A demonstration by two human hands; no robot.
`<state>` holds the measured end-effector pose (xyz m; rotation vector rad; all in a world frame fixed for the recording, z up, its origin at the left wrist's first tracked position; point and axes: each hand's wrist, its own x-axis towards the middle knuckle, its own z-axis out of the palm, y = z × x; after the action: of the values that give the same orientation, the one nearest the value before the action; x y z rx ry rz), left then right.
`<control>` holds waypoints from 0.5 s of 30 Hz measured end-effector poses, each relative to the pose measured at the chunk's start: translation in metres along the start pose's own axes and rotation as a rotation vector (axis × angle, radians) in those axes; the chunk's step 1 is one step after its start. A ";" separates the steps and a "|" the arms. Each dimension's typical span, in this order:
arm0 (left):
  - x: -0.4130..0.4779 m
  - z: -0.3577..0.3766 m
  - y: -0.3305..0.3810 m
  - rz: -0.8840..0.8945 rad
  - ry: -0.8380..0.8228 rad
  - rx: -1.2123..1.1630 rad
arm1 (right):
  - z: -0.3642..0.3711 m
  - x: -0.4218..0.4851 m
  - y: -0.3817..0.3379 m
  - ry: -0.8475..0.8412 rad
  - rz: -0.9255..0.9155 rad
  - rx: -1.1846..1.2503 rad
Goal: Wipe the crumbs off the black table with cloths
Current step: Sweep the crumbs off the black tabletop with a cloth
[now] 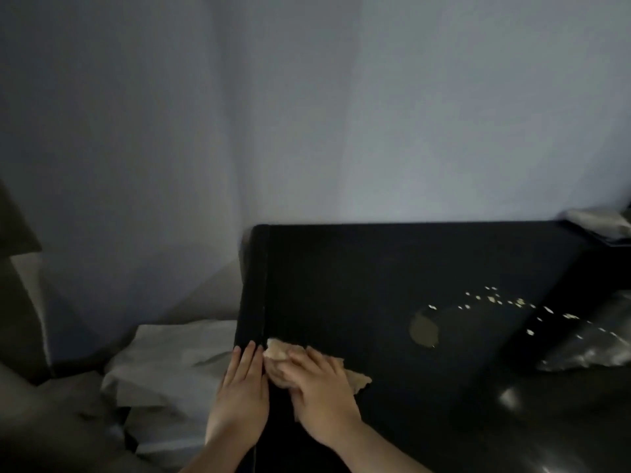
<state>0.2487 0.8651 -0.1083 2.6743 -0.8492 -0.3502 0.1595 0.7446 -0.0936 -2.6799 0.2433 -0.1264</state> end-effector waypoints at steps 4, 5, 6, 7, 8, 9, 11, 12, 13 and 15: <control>-0.015 0.008 -0.017 0.190 0.108 -0.026 | -0.006 -0.028 -0.005 -0.141 -0.037 0.022; -0.018 0.003 -0.019 0.203 0.133 -0.016 | -0.010 -0.028 -0.002 -0.149 -0.031 0.024; -0.020 -0.001 -0.022 0.198 0.136 -0.017 | -0.012 -0.026 0.001 -0.140 -0.008 0.021; -0.024 -0.001 -0.025 0.160 0.051 -0.077 | -0.012 -0.023 0.004 -0.115 0.056 0.020; -0.027 -0.003 -0.024 0.097 -0.060 -0.105 | -0.009 -0.019 0.004 -0.034 0.142 0.016; -0.027 -0.002 -0.023 0.067 -0.087 -0.097 | -0.005 -0.016 0.001 0.061 0.223 -0.004; -0.026 0.000 -0.020 0.059 -0.070 -0.074 | -0.003 -0.014 -0.014 0.108 0.261 -0.037; -0.025 0.002 -0.020 0.068 -0.071 -0.062 | 0.001 -0.016 -0.021 0.069 0.209 -0.038; -0.026 0.003 -0.021 0.066 -0.073 -0.043 | 0.005 -0.022 -0.028 -0.003 0.137 -0.047; -0.023 0.009 -0.025 0.056 -0.052 -0.021 | 0.008 -0.038 -0.034 -0.140 0.006 -0.069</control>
<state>0.2402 0.8963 -0.1221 2.6271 -0.9288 -0.4150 0.1287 0.7854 -0.0874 -2.7412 0.2158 0.0727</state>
